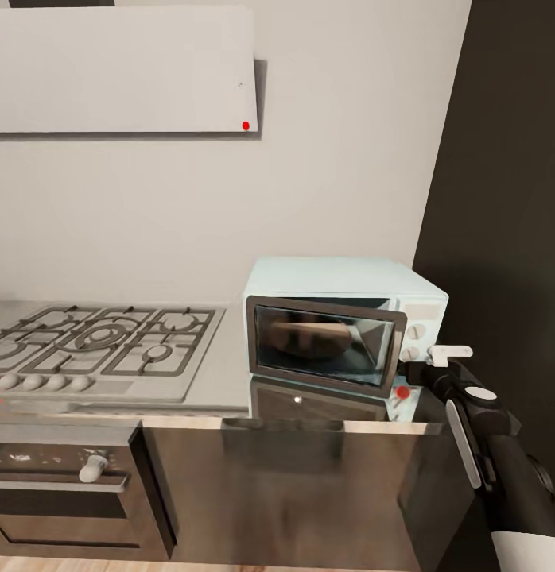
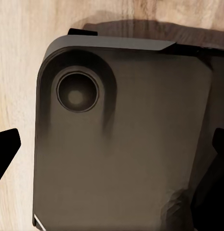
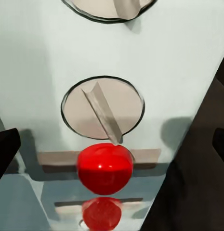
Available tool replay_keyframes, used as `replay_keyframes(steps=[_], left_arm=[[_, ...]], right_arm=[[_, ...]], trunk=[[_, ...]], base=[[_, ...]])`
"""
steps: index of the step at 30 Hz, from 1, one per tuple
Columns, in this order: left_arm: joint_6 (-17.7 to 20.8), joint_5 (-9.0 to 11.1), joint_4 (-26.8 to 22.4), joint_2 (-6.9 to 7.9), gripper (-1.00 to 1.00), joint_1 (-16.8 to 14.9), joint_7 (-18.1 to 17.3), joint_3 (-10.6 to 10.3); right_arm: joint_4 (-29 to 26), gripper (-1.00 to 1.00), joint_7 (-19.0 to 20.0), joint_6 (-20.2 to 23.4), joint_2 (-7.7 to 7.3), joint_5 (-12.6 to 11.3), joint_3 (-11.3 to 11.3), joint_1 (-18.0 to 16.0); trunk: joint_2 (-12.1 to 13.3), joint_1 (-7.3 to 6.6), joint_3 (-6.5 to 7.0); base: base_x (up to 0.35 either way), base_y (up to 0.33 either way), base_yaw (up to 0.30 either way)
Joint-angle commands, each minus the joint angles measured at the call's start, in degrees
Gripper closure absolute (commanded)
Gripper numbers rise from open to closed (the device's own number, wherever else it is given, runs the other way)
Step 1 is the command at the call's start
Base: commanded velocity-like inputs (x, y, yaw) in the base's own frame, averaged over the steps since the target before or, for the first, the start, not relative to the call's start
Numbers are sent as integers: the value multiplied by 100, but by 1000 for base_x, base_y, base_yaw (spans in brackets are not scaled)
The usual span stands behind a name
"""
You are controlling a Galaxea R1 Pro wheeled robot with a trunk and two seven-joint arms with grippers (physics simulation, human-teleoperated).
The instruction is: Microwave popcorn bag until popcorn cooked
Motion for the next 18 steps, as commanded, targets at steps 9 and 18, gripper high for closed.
replay_keyframes(steps=[9, 18], left_arm=[[-7, 67, -11, 1, -100, 2, -4, 38], [-7, 67, -6, 8, -100, 2, -10, 38]], right_arm=[[-107, -100, 51, 64, 81, 11, -76, 162], [-129, -100, 67, 60, 80, -3, -79, 164]], trunk=[[-3, 0, -5], [-3, 0, -5]], base=[[0, -10, 0], [0, -144, 0]])
